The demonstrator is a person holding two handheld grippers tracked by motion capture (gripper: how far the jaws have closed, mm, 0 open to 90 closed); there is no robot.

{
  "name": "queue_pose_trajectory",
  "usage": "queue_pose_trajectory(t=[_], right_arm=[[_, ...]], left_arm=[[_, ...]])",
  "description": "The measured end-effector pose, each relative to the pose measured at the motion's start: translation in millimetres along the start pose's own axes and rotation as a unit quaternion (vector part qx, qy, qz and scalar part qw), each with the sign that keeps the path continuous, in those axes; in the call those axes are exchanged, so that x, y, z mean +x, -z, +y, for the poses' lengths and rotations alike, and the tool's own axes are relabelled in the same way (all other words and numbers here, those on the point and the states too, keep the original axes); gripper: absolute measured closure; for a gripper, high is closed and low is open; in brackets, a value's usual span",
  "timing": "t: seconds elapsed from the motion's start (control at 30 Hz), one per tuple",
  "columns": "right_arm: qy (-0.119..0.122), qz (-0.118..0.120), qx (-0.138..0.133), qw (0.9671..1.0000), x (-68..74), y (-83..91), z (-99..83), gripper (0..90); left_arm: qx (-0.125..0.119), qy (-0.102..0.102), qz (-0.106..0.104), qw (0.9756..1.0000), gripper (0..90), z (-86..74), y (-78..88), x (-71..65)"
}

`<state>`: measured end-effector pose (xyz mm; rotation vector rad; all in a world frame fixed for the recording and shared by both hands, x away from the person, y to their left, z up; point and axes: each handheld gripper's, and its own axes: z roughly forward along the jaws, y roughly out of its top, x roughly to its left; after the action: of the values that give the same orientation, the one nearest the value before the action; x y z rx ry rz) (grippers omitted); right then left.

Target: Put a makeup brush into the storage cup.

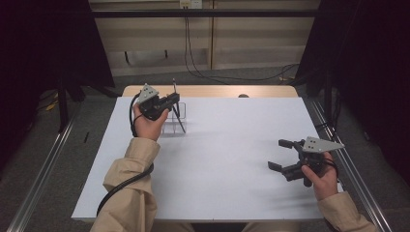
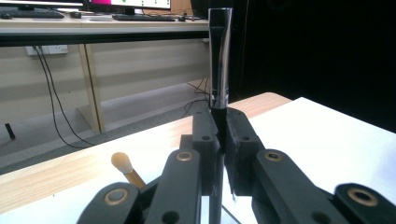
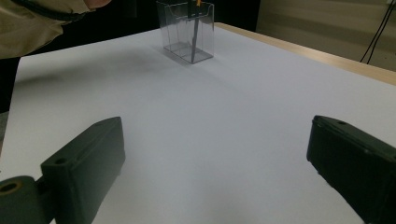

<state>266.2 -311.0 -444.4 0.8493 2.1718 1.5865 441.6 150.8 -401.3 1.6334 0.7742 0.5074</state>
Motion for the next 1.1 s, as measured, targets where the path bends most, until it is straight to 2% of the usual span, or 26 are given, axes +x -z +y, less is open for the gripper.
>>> queue_pose_trajectory(t=[0.57,1.1], right_arm=[[0.0,0.0,0.001,1.0,-0.3,0.1,-0.1,4.0],[-0.001,0.001,0.0,1.0,0.0,-0.2,0.1,4.0]], left_arm=[[0.008,-0.001,0.003,1.0,83.8,-7.3,0.9,1.9],[0.014,0.009,0.003,0.9999,83.8,-14.0,0.3,2.5]])
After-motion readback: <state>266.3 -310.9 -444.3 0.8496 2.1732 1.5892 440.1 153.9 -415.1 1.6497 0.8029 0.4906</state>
